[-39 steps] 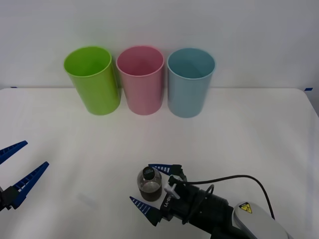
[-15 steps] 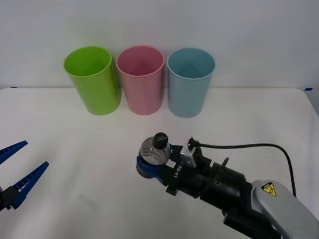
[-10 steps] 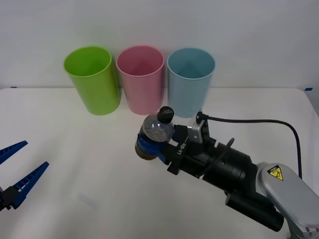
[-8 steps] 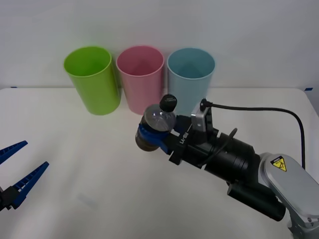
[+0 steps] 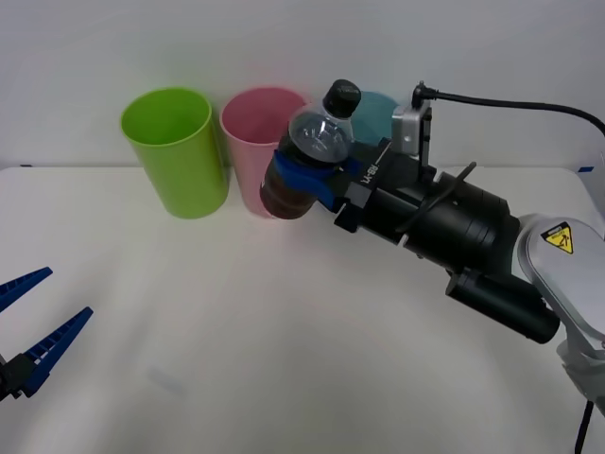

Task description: Grasp the object on the table and drop it into the matching bin: aluminum can to the light blue bin, PET bottle to the pink bin.

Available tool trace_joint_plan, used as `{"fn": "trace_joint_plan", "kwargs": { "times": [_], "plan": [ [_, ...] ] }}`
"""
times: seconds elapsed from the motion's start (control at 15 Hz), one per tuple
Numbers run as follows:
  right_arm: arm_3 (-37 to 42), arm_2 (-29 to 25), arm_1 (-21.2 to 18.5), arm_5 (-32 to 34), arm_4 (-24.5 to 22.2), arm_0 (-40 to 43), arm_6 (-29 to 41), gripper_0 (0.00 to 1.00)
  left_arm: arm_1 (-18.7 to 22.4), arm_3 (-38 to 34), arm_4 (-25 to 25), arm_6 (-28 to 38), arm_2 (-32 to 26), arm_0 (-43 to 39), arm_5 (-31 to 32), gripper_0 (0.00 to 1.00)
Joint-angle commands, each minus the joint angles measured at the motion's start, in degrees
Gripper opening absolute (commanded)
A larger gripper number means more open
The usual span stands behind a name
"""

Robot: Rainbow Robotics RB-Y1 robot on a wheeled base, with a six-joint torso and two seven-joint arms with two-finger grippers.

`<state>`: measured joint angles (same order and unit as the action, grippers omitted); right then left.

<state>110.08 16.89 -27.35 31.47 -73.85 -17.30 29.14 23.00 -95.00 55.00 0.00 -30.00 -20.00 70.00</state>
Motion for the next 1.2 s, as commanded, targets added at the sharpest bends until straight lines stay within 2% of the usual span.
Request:
{"fn": "trace_joint_plan", "kwargs": {
  "times": [0.07,0.27,0.6,0.93,1.2],
  "plan": [
    [-2.8,-0.6,0.0,-0.3,-0.8,-4.6,3.1,0.00,0.0,0.0,0.0,0.0,0.0,0.0,0.0,1.00],
    [-8.7,-1.4,1.9,-0.3,-2.5,-10.0,3.5,0.00,0.0,0.0,0.0,0.0,0.0,0.0,0.0,1.00],
    [-19.1,-4.9,9.2,-0.7,-11.5,-17.2,4.9,0.00,0.0,0.0,0.0,0.0,0.0,0.0,0.0,1.00],
    [-30.4,-7.7,16.5,-4.6,-20.1,-24.6,5.5,0.00,0.0,0.0,0.0,0.0,0.0,0.0,0.0,1.00],
    [-40.6,-9.8,20.4,-8.9,-23.2,-30.8,4.6,0.00,0.0,0.0,0.0,0.0,0.0,0.0,0.0,1.00]
  ]
}}
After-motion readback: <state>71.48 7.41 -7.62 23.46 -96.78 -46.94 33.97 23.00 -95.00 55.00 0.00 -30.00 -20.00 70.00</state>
